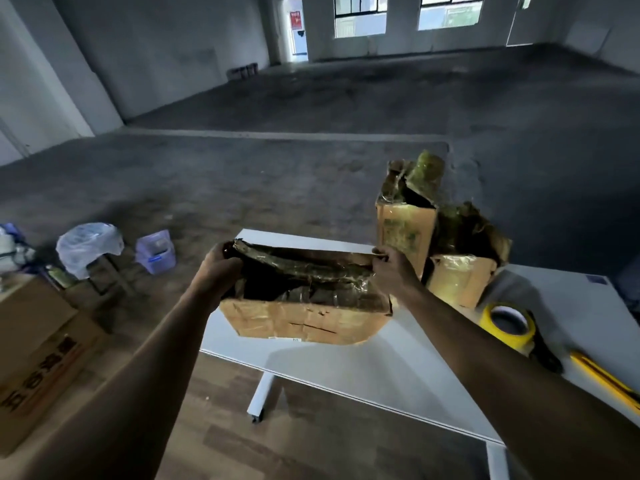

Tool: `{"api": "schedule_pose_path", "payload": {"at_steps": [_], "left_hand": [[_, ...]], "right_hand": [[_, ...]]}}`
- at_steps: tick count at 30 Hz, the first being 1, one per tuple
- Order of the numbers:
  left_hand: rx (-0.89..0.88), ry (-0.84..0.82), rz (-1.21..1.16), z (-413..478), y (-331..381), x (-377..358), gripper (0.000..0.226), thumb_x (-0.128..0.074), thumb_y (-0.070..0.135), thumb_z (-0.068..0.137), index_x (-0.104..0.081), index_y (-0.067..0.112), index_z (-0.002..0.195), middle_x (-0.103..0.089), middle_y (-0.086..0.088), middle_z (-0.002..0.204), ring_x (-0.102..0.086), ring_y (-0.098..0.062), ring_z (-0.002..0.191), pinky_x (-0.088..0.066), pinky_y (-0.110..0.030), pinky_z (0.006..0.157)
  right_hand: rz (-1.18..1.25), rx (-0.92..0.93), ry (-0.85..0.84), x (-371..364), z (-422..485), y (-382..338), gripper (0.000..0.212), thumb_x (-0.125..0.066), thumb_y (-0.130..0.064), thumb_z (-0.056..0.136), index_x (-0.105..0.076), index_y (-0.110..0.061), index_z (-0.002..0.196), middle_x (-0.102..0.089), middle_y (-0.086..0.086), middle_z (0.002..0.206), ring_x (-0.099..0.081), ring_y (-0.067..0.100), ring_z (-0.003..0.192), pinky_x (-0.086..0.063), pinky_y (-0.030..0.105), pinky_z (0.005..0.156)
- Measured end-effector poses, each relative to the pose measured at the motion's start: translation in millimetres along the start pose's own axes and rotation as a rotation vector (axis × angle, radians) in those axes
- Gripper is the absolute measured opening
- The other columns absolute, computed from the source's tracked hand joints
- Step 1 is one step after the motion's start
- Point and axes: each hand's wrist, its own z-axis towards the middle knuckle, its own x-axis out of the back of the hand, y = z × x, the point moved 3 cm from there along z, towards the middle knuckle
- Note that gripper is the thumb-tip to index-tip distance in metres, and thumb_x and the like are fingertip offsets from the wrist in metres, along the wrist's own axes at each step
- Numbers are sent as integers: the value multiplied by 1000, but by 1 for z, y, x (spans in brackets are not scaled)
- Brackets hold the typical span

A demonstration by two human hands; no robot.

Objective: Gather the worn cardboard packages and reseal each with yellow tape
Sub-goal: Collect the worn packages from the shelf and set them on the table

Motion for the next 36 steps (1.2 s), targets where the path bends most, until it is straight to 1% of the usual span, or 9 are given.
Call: {"api": "schedule_pose_path", "payload": {"at_steps": [4, 7, 12, 16, 20, 26, 31, 34, 36], "left_hand": [[10, -6, 25, 36, -2, 14, 21, -53, -2, 68, -68, 11, 76, -66, -4, 69, -63, -15, 62, -50, -20, 53], [89, 38, 57, 74, -22, 25, 24, -53, -1, 75, -69, 12, 89, -71, -13, 84, -69, -23, 73, -58, -32, 63], [133, 38, 42, 158, -67, 35, 54, -46, 7, 62, -68, 20, 109, -72, -13, 102, -70, -32, 96, -59, -53, 82], [98, 32, 32, 193, -47, 26, 50, -39, -12, 76, -69, 16, 104, -69, -8, 90, -66, -22, 79, -56, -30, 72], [99, -9, 23, 241, -50, 20, 39, -39, -15, 79, -66, 13, 77, -64, -8, 72, -63, -18, 59, -53, -29, 56], [135, -123, 13, 302, -54, -7, 35, -37, -13, 80, -67, 3, 90, -65, -18, 81, -66, -34, 72, -56, -43, 58], [141, -168, 85, 331, -56, -32, 37, -34, -9, 82, -63, 6, 99, -63, -13, 87, -65, -34, 82, -52, -28, 52], [159, -209, 149, 338, -58, -46, 38, -36, -6, 85, -60, 6, 112, -63, -12, 101, -59, -27, 86, -47, -25, 56], [164, -233, 178, 339, -58, -50, 30, -40, -3, 91, -60, 5, 111, -61, -9, 92, -55, -23, 79, -42, -25, 53]], "right_hand": [[69, -17, 25, -25, 30, -9, 35, -47, -8, 100, -58, -14, 133, -62, 7, 114, -54, 12, 74, -39, 23, 56], [92, -32, 43, -40, 53, -14, 34, -46, -9, 101, -59, -14, 132, -60, 4, 108, -45, 4, 65, -32, 19, 51], [39, -60, 105, -62, 92, -30, 33, -47, -9, 100, -61, -11, 130, -67, 9, 119, -63, 22, 92, -48, 28, 66], [-23, -107, 215, -74, 120, -44, 32, -45, -12, 101, -58, -15, 130, -66, 10, 113, -60, 21, 81, -43, 26, 59], [-80, -139, 303, -80, 144, -57, 36, -54, -22, 99, -53, -15, 134, -64, 7, 110, -61, 21, 79, -45, 27, 59], [-95, -178, 316, -80, 163, -61, 49, -56, -25, 99, -42, -14, 144, -56, 6, 122, -56, 18, 90, -42, 26, 61], [-59, -204, 339, -73, 185, -59, 44, -59, -25, 97, -48, -19, 139, -61, 2, 110, -60, 17, 79, -50, 32, 62], [-90, -244, 304, -69, 195, -57, 43, -60, -30, 96, -50, -22, 137, -62, 2, 110, -60, 18, 83, -48, 34, 67], [-122, -264, 290, -68, 201, -57, 44, -61, -32, 95, -51, -23, 138, -61, 3, 114, -60, 21, 90, -46, 32, 69]]}}
